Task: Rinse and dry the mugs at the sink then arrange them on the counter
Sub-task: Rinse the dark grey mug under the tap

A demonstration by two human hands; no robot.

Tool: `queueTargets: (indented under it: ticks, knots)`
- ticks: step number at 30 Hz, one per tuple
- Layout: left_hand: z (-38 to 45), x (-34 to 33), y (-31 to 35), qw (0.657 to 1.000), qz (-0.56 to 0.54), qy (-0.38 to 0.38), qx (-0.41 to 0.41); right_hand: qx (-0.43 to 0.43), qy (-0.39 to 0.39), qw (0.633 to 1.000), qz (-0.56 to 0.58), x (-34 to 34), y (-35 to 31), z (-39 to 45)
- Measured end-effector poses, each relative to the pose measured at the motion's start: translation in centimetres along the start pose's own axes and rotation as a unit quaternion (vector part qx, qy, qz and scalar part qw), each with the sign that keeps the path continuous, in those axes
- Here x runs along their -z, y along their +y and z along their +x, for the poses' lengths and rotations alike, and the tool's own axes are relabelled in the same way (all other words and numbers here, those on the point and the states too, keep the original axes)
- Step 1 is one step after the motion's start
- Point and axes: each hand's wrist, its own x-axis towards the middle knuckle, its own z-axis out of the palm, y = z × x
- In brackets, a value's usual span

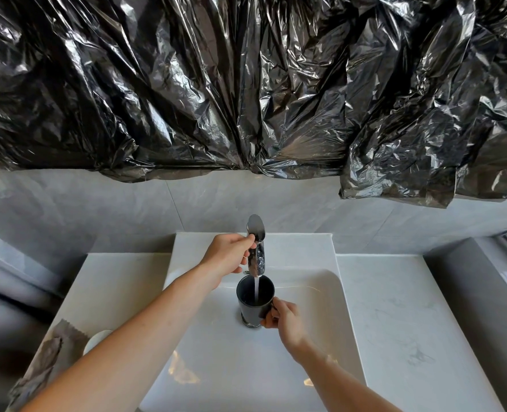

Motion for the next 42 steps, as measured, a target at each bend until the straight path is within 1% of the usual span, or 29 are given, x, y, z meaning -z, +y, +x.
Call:
queueTargets:
  ticks: [5,12,19,22,30,36,42]
  knots:
    - [-0.2,0.1,-0.1,1.000,-0.009,-0.008,-0.007,-0.006,0.003,1.000,0.009,-0.4,-0.2,0.3]
    - [-0.3,0.9,-1.0,1.000,-0.018,0.004,-0.003,-0.026,-0.015,0.999,0.024,-0.7,-0.1,0.5]
    - [-0.5,1.8,-2.6,1.000,-0.009,0.013,0.005,-0.071,-0.011,0.991,0.117,-1.4,0.7,0.4]
    - [-0.7,2.2,-3.5,1.000,-0.007,0.021,0.014,-0.074,-0.016,0.984,0.163,-1.7,0.8,0.0]
    - [-1.5,3.4,-6.6,0.998,-0.005,0.041,0.053,-0.099,0.002,0.970,0.221,-2.7,2.1,0.2]
    - [-2.2,3.8,-8.4,0.996,-0.004,0.042,0.080,-0.106,0.013,0.971,0.213,-2.9,2.9,0.1]
    - [-2.6,3.9,-9.8,0.995,0.016,0.041,0.094,-0.073,0.005,0.989,0.129,-2.2,2.8,0.2]
